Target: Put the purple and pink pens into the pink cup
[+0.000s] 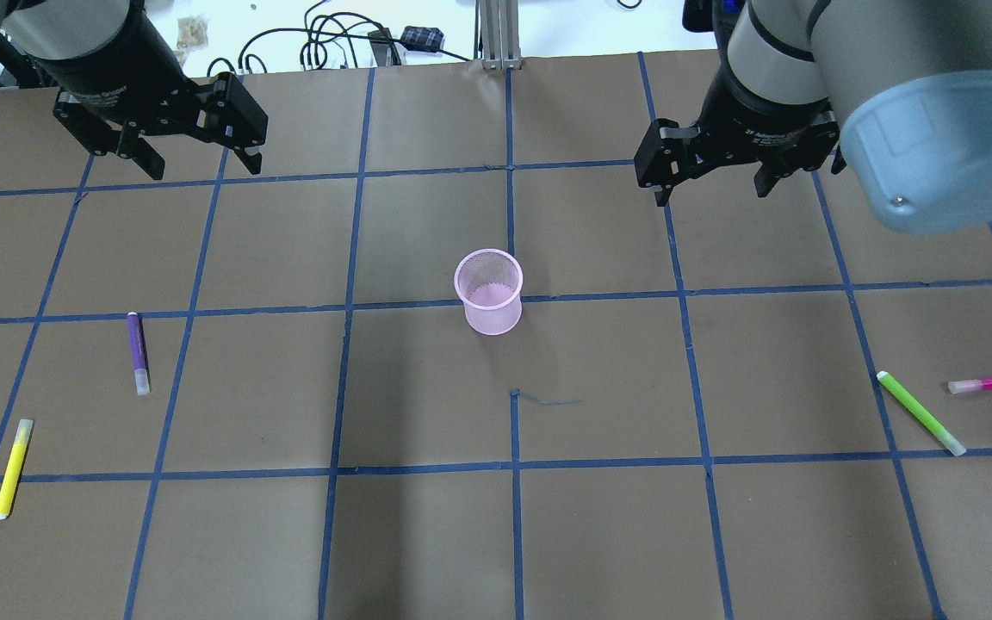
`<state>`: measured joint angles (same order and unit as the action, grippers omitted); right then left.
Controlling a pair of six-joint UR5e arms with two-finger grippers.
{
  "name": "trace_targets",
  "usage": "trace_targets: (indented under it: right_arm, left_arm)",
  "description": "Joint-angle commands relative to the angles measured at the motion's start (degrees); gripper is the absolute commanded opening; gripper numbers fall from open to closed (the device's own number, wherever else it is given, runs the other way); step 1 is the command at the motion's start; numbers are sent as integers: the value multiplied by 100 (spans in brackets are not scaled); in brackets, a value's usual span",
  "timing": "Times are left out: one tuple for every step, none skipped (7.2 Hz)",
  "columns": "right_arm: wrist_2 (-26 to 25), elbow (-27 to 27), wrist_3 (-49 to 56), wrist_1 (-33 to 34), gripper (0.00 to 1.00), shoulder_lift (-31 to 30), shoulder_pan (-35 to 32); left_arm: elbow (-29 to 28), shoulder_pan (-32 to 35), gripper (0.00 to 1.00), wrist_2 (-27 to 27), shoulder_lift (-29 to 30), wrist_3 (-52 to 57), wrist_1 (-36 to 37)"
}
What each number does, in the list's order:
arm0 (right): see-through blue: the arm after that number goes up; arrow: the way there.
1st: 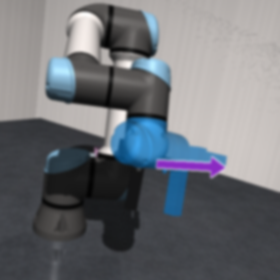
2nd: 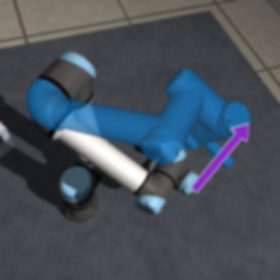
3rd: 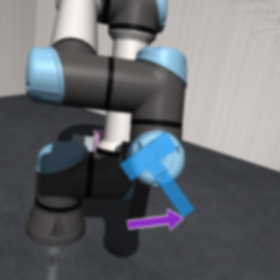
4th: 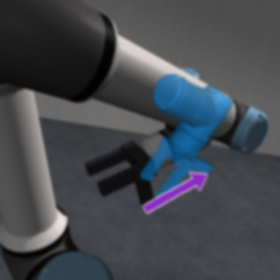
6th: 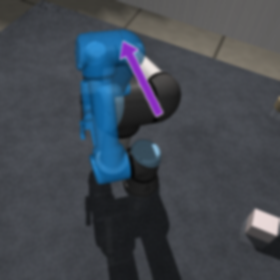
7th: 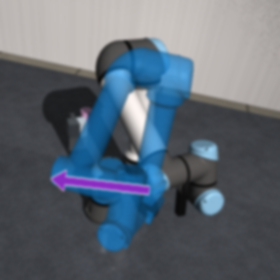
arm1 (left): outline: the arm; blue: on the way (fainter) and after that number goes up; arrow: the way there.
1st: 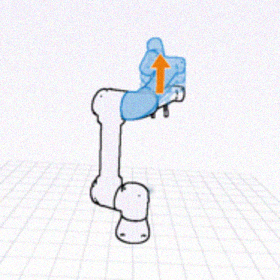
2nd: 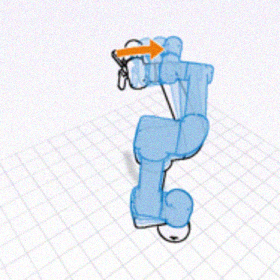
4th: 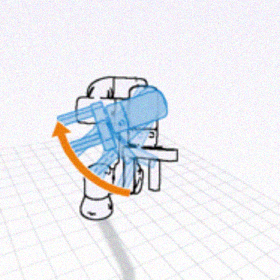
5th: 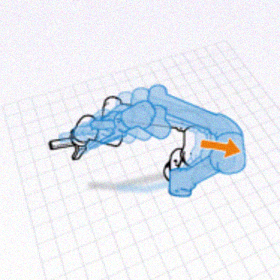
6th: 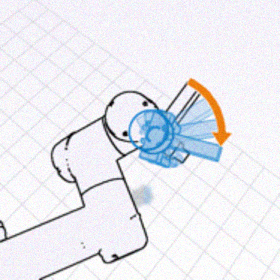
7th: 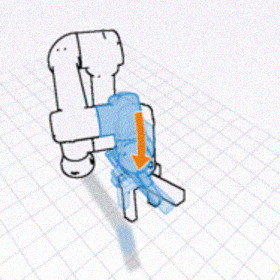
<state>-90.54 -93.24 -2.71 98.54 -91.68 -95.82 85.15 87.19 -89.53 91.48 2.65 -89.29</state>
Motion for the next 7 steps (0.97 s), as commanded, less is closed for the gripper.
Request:
trace_targets:
  right_arm:
    - [1,-1,16,25,100,1,2]
    - [53,-10,34,51,100,18,2]
    - [54,-10,43,8,100,10,-7]
    - [54,-1,51,-10,100,18,-50]
    - [80,-1,-27,-1,100,18,-94]
    - [150,-1,-19,-19,100,18,-112]
    - [150,-1,-19,-19,100,18,-130]
  left_arm:
    - [-25,0,100,-3,-42,-1,-35]
    - [-25,0,100,-3,1,-1,-1]
    - [-16,0,100,6,1,-1,-1]
    - [62,0,100,23,-68,-10,-27]
    - [80,-17,100,-20,-43,-1,-44]
    - [80,-174,100,49,79,-210,-88]
    - [-7,-532,100,111,193,-290,-45]
